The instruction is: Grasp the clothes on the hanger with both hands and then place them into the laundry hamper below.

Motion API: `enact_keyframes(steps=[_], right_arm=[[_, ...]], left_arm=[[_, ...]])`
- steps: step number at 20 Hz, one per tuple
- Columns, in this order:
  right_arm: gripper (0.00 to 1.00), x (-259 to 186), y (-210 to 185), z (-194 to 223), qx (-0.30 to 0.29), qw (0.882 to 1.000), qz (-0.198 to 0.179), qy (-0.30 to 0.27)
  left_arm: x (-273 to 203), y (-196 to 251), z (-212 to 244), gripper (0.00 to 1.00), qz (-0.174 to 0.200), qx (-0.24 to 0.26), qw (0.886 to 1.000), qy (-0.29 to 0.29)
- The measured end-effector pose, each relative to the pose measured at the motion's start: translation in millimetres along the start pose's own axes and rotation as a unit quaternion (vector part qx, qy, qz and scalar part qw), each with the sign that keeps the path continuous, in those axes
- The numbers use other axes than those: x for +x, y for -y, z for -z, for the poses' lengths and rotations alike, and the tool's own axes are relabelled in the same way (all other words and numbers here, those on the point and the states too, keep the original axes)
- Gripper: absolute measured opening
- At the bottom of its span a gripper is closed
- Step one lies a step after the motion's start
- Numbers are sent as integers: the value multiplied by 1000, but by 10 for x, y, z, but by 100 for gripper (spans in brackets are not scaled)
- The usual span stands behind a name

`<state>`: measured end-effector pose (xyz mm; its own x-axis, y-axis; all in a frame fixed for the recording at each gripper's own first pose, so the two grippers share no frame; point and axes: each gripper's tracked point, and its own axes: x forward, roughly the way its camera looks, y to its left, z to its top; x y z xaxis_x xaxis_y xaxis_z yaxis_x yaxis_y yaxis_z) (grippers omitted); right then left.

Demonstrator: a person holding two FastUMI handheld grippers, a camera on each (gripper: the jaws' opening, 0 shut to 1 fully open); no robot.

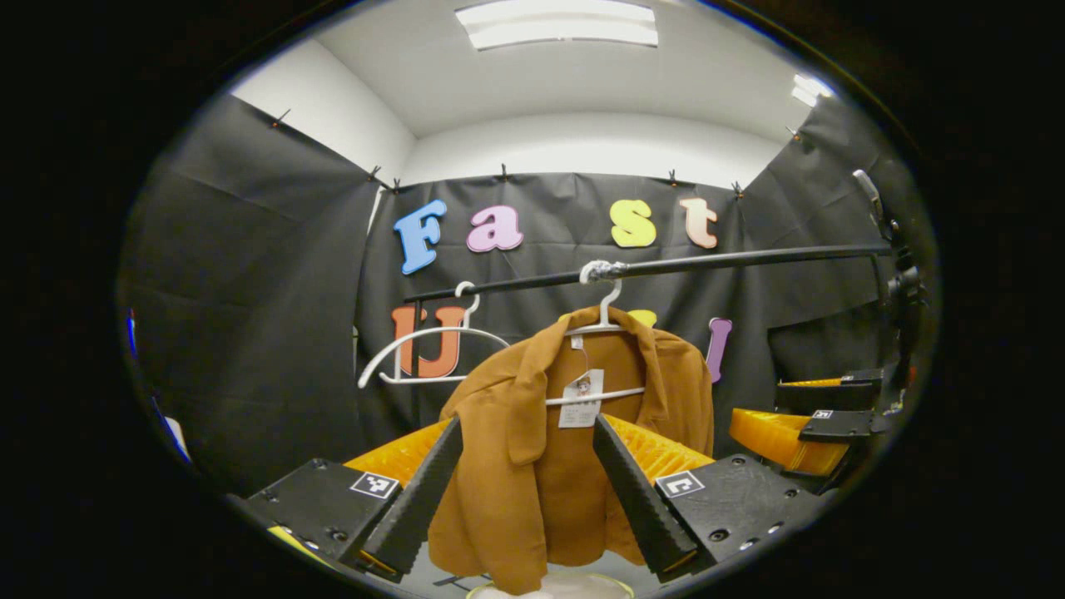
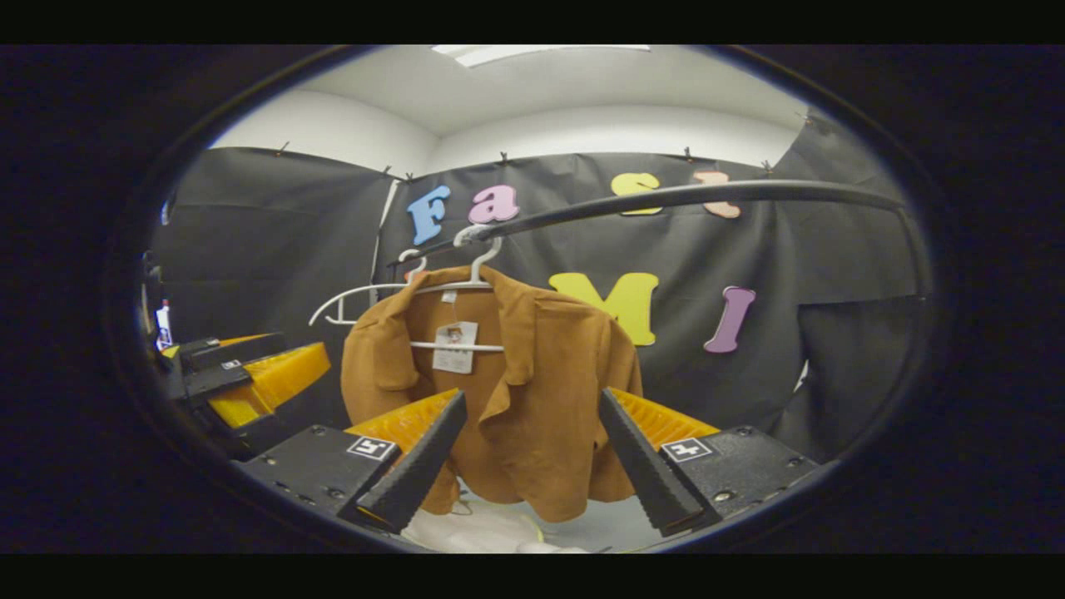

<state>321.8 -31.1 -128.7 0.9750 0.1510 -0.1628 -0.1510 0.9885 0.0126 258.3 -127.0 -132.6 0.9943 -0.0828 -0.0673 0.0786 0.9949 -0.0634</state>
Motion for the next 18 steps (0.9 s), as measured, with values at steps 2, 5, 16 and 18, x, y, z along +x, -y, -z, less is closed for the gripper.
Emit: enact_keyframes(steps=[2, 5, 16, 18], right_arm=[[100, 304, 57, 47, 0, 1000, -10, -5], [100, 719, 52, 165, 12, 999, -33, -20], [95, 1532, -177, 241, 19, 997, -67, -26], [81, 1648, -155, 229, 12, 997, -71, -22]], left_arm=[[343, 4, 101, 100, -9, 9, 1000, -4], [736, -64, 285, 100, -29, 17, 999, -22], [1188, -315, 551, 94, -91, 68, 993, -41], [1199, -359, 562, 80, -97, 69, 992, -41]])
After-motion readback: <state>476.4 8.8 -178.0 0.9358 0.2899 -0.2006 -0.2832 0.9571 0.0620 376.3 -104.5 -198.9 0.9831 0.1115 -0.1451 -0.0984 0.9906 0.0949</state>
